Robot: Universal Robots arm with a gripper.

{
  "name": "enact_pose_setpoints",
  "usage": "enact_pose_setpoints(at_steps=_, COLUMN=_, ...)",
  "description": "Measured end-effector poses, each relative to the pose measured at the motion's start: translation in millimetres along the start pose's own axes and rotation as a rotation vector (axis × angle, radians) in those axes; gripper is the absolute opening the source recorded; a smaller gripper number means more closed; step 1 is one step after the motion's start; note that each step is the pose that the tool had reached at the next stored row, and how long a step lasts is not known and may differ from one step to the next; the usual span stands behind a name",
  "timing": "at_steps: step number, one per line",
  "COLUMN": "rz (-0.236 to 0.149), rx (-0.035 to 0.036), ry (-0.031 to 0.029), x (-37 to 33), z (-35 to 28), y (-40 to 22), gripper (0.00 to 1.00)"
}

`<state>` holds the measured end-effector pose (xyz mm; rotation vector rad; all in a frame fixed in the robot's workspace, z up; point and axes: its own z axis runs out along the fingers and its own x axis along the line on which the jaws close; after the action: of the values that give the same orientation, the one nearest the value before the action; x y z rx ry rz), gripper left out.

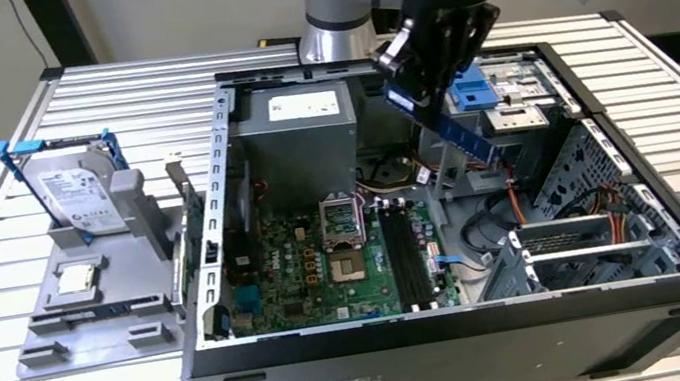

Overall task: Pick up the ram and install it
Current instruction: 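Insert the ram into the slot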

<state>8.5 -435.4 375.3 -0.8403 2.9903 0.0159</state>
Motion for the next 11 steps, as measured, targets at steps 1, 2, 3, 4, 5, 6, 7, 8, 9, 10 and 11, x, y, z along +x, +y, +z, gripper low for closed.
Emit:
enact_pose_setpoints(at_steps=1, rz=0.017, rx=0.0006, ry=0.0, x=0.0, z=0.1, y=0.0, gripper=0.0)
enact_pose_setpoints(at_steps=2, rz=0.034, rx=0.0012, ry=0.0, x=0.0, z=0.2, y=0.0, gripper=0.0)
enact_pose_setpoints(at_steps=3, rz=0.05, rx=0.0018, ry=0.0, x=0.0, z=0.3, y=0.0, gripper=0.0)
enact_pose_setpoints(at_steps=4, rz=0.068, rx=0.0025, ry=0.0, x=0.0, z=0.3, y=0.0, gripper=0.0)
enact_pose_setpoints(at_steps=5, rz=0.086, rx=0.0031, ry=0.0, x=0.0, z=0.4, y=0.0, gripper=0.0)
enact_pose_setpoints(at_steps=6, rz=0.103, rx=0.0038, ry=0.0, x=0.0, z=0.5, y=0.0, gripper=0.0)
enact_pose_setpoints(at_steps=7, rz=0.12, rx=0.0044, ry=0.0, x=0.0, z=0.6, y=0.0, gripper=0.0)
enact_pose_setpoints(at_steps=8, rz=0.137, rx=0.0051, ry=0.0, x=0.0, z=0.7, y=0.0, gripper=0.0)
enact_pose_setpoints(at_steps=9, rz=0.154, rx=0.0056, ry=0.0, x=0.0, z=0.8, y=0.0, gripper=0.0)
enact_pose_setpoints(at_steps=10, rz=0.172, rx=0.0063, ry=0.0, x=0.1, z=0.9, y=0.0, gripper=0.0)
enact_pose_setpoints(at_steps=11, rz=0.188, rx=0.007, ry=0.0, x=0.0, z=1.0, y=0.0, gripper=0.0)
